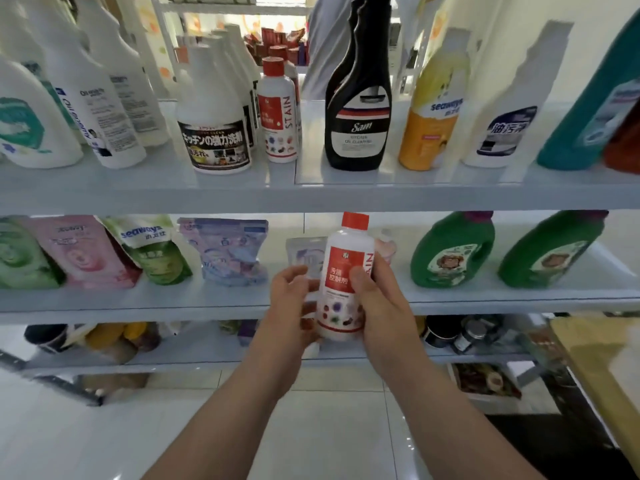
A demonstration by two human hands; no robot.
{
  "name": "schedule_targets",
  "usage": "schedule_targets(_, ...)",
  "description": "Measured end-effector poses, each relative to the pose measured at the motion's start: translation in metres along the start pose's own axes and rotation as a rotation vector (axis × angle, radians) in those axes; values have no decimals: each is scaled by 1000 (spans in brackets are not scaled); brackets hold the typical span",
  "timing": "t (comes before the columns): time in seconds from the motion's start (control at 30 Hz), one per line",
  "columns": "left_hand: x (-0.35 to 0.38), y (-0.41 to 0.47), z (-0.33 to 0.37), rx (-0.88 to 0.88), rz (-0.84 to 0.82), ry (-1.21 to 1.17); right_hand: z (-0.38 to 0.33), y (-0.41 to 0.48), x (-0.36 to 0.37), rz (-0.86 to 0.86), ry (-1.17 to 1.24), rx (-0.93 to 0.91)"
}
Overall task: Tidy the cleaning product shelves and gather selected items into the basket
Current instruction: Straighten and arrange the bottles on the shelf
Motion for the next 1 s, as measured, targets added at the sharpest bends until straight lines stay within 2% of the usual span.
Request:
schedule_targets(0.1, 34, -2, -20, -138, -98, -210, 5, -8, -5, -80, 2, 27)
schedule_targets(0.17, 49, -6, -30, -158, -81, -284, 5, -13, -9, -103, -49, 49)
schedule_targets(0.33, 58, -15, -38, -92, -24, -152, 4, -18, -45, -33, -128, 143)
schedule_targets(0.53, 55, -37, -40, -41, 36, -12, 29, -22, -65, 98, 387, 279)
schedule_targets(0.6, 55, -40, -41, -53, 41, -76, 40, -25, -61, 90, 513, 364)
schedule_targets(0.77, 60, -40, -48, -165, 9, -301, 57, -38, -50, 49, 590, 581)
schedule_targets(0.9, 65, -37, -54, -276, -97, -397, 57, -33, -49, 92, 576, 503)
schedule_targets(1.0, 62, -37, -54, -315, -210, -405, 52, -22, -43, 27, 418, 415)
Point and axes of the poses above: each hand's wrist, its own y-axis towards the middle knuckle, its own x-axis out of the palm, z = x × y, the point moved 8 cm from there along y, towards the middle knuckle, and after that the axes turned 14 degrees about -z, right-handed, at the moved point
